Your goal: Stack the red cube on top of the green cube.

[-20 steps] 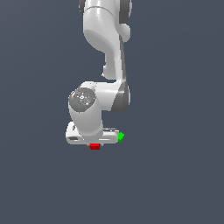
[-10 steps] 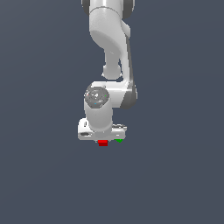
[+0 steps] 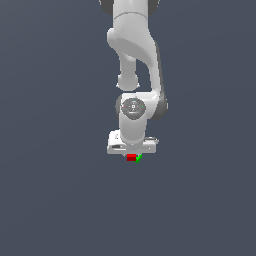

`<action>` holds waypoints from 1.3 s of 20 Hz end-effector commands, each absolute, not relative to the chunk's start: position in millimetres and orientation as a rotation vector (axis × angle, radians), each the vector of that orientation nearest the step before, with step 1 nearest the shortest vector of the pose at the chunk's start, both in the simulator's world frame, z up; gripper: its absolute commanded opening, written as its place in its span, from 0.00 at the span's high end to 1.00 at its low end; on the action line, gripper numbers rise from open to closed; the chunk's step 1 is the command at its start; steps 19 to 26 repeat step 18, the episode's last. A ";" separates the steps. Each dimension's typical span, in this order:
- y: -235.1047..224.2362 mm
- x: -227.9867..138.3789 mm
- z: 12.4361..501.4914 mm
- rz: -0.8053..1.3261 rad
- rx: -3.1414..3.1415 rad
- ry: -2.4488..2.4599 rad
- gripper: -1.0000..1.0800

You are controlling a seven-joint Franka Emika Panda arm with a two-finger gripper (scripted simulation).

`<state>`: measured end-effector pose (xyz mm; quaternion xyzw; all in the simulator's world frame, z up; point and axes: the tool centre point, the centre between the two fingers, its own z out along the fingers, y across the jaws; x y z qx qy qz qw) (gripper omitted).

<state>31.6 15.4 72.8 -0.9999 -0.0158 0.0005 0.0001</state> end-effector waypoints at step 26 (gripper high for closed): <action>41.1 15.0 60.6 0.000 -3.141 -0.048 0.04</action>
